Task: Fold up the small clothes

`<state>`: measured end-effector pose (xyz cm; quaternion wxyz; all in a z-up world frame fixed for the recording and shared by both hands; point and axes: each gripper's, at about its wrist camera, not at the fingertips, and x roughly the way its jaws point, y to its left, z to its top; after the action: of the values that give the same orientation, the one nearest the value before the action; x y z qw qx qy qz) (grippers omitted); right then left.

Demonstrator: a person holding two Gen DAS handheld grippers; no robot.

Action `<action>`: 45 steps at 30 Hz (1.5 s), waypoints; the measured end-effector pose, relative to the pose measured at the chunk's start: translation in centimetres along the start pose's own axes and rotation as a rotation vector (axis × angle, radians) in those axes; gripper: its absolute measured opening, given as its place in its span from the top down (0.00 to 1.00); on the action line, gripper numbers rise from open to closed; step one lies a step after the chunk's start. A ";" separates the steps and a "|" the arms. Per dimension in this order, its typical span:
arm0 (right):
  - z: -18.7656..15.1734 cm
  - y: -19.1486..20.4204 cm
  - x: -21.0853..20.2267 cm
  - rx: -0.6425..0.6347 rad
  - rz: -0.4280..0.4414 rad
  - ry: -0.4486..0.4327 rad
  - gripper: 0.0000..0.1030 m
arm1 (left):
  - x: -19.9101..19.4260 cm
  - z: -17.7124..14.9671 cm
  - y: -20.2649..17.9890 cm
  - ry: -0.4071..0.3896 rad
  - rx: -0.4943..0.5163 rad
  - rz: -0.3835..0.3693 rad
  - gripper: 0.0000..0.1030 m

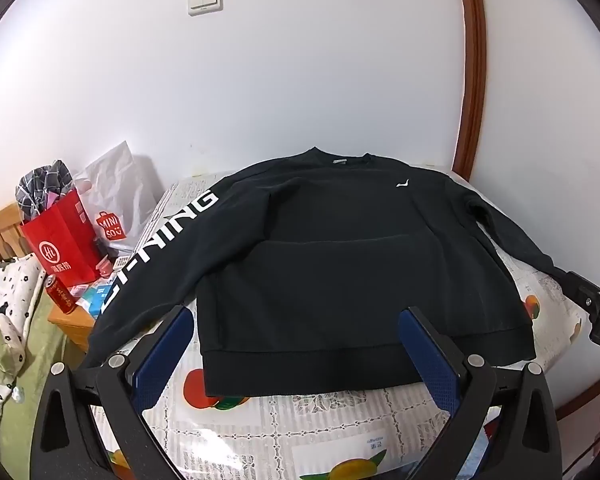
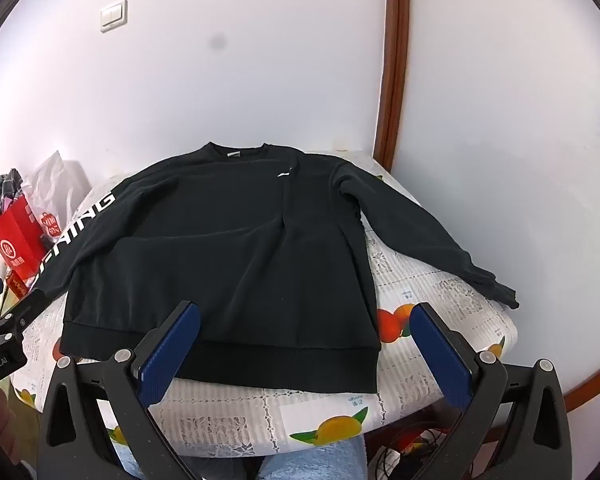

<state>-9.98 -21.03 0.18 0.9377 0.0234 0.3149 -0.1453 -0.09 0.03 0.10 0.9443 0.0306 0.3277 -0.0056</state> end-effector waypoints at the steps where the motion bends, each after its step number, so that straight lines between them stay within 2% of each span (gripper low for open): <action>1: 0.0 0.1 -0.1 0.004 -0.001 0.002 0.00 | 0.0 0.0 0.0 0.000 -0.002 0.005 0.00; 3: 0.2 0.3 -0.5 0.015 0.008 0.012 0.00 | -0.3 0.2 -0.9 -0.007 0.018 0.012 0.00; 7: 0.6 0.1 -0.9 0.014 0.027 0.015 0.00 | -0.7 0.0 -0.1 -0.025 -0.017 -0.005 0.00; 15: 0.5 0.9 -0.8 -0.019 0.009 0.021 0.00 | -0.8 0.3 -0.1 -0.016 -0.029 -0.005 0.00; 45: 0.5 1.0 -1.4 -0.006 0.016 -0.002 0.00 | -1.2 0.4 -0.1 -0.025 -0.025 0.004 0.00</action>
<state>-10.46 -19.81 1.31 0.9393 0.0231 0.3139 -0.1368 -0.80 -0.11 1.15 0.9487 0.0192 0.3157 -0.0001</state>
